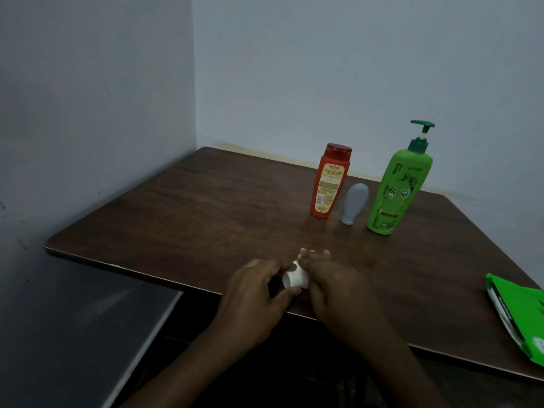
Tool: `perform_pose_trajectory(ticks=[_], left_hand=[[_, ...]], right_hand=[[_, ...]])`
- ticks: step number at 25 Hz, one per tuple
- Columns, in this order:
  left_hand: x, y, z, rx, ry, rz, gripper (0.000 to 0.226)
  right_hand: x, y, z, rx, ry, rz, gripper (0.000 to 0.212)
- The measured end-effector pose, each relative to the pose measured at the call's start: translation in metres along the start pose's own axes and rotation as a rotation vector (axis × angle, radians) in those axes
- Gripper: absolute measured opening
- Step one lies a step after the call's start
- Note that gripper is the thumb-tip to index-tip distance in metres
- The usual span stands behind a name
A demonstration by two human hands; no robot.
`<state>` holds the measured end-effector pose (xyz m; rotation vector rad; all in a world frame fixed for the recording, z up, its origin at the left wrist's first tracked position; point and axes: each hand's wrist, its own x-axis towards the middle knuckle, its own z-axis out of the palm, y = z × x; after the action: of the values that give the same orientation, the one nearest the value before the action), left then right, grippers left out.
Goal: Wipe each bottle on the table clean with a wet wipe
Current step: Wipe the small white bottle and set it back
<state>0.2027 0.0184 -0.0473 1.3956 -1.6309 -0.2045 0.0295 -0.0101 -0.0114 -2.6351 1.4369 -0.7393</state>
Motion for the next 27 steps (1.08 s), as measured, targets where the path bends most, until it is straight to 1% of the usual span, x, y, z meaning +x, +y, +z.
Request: perform_pose_trajectory(ticks=[2,5,7,9,12,14,15,17,19,20,24,25,27], left_hand=[[-0.001,0.001,-0.001,-0.014,-0.006,-0.003,0.033],[-0.002,0.001,-0.002,-0.008,-0.009,0.021,0.032],[-0.002,0.001,-0.002,-0.023,-0.015,0.024,0.030],[-0.001,0.001,-0.002,-0.044,-0.025,0.031,0.028],[0.001,0.001,-0.001,-0.059,-0.032,0.066,0.026],[0.001,0.001,-0.002,-0.072,-0.034,0.067,0.027],[0.002,0.001,-0.002,-0.075,-0.039,0.064,0.027],[0.002,0.000,-0.002,-0.069,-0.046,0.064,0.026],[0.000,0.002,-0.001,-0.061,-0.036,0.058,0.024],[-0.001,0.002,0.000,-0.050,-0.023,0.057,0.022],[0.000,0.001,0.001,-0.003,-0.047,0.092,0.020],[0.000,0.001,0.001,0.006,-0.064,0.099,0.019],[0.001,0.000,0.002,0.025,-0.090,0.103,0.021]], right_hand=[[0.000,0.004,0.001,0.020,-0.009,-0.051,0.044],[0.006,0.038,-0.010,-0.037,0.037,0.100,0.040],[0.003,0.048,-0.011,-0.062,0.055,0.157,0.040],[-0.001,0.042,-0.005,-0.043,0.086,0.106,0.041],[-0.009,0.021,0.001,-0.031,0.126,-0.106,0.042],[-0.006,0.016,0.001,0.000,0.069,-0.176,0.044],[0.000,0.018,0.000,0.017,0.027,-0.160,0.045],[0.015,0.029,-0.002,-0.016,-0.036,-0.052,0.045],[0.019,0.034,-0.003,-0.075,-0.015,0.062,0.040],[0.015,0.031,-0.002,-0.076,0.026,0.078,0.039],[-0.023,0.008,0.009,-0.076,0.124,-0.023,0.047],[-0.025,0.006,0.009,-0.091,0.128,-0.055,0.047],[-0.012,0.006,0.004,-0.053,0.095,-0.052,0.043]])
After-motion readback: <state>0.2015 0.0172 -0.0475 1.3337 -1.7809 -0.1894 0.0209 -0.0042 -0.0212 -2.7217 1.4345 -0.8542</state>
